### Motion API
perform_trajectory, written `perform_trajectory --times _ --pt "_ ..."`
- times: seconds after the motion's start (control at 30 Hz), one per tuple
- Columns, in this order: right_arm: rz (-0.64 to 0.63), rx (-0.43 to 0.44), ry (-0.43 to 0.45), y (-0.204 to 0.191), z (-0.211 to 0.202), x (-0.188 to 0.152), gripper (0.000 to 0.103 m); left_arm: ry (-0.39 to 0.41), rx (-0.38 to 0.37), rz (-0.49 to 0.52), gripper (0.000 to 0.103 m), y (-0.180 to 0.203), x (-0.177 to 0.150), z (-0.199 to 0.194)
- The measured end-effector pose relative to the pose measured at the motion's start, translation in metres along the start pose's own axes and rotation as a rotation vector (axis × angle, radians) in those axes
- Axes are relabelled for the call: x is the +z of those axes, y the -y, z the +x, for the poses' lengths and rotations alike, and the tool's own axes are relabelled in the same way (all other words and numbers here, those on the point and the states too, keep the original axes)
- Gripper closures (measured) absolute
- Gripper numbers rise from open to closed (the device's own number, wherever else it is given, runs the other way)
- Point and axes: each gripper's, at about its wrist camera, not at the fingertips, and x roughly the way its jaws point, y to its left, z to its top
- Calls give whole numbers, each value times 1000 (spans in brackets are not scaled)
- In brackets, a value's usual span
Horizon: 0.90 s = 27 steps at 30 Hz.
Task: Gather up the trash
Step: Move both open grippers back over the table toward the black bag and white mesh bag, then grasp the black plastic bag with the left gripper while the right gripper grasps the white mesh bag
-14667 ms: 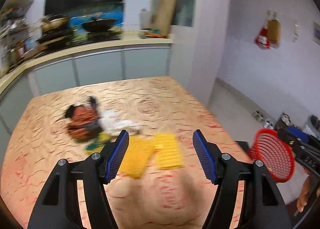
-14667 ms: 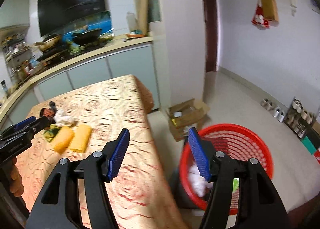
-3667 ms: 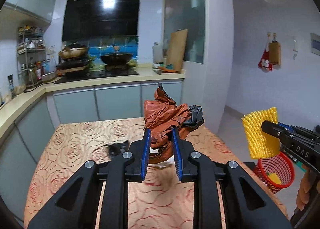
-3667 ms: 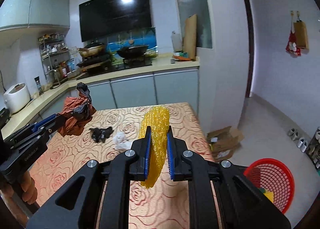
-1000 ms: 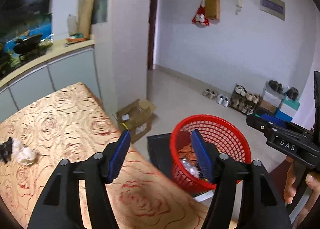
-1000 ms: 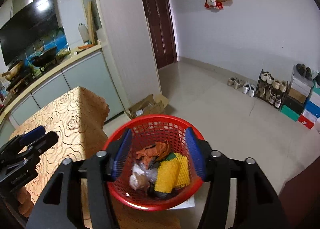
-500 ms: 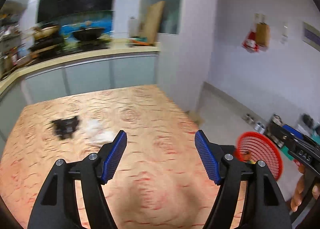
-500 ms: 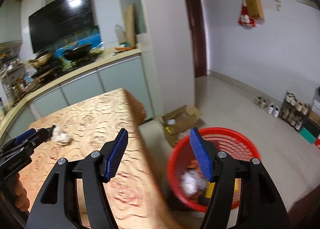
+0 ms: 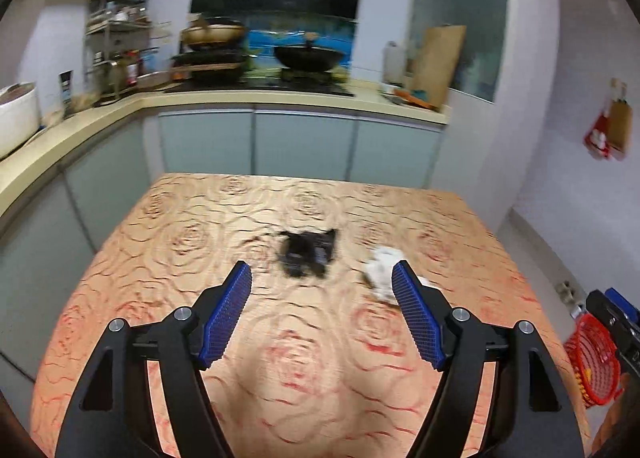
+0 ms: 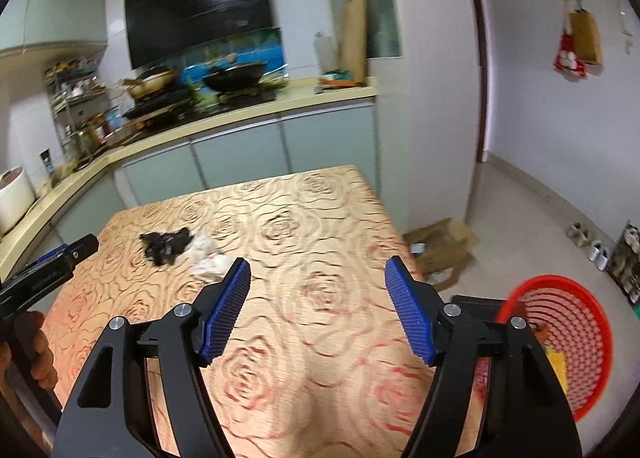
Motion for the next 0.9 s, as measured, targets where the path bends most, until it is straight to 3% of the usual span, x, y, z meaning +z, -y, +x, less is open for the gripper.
perform_trajectory --times 0.17,0.37,0.77,0.83,0.9 --pt "-44 44 -17 -31 22 4 35 -16 38 -23 32 -27 3 20" --pt "-91 80 -52 -58 56 9 36 -51 35 -3 32 -32 7 52" --pt "-168 113 -157 -79 120 9 36 -183 -89 43 32 -17 12 139" --pt "-175 117 -168 -79 127 8 36 -187 -96 47 36 -16 13 146" --pt "-181 122 -180 -79 133 6 36 -201 -105 47 53 -15 13 153"
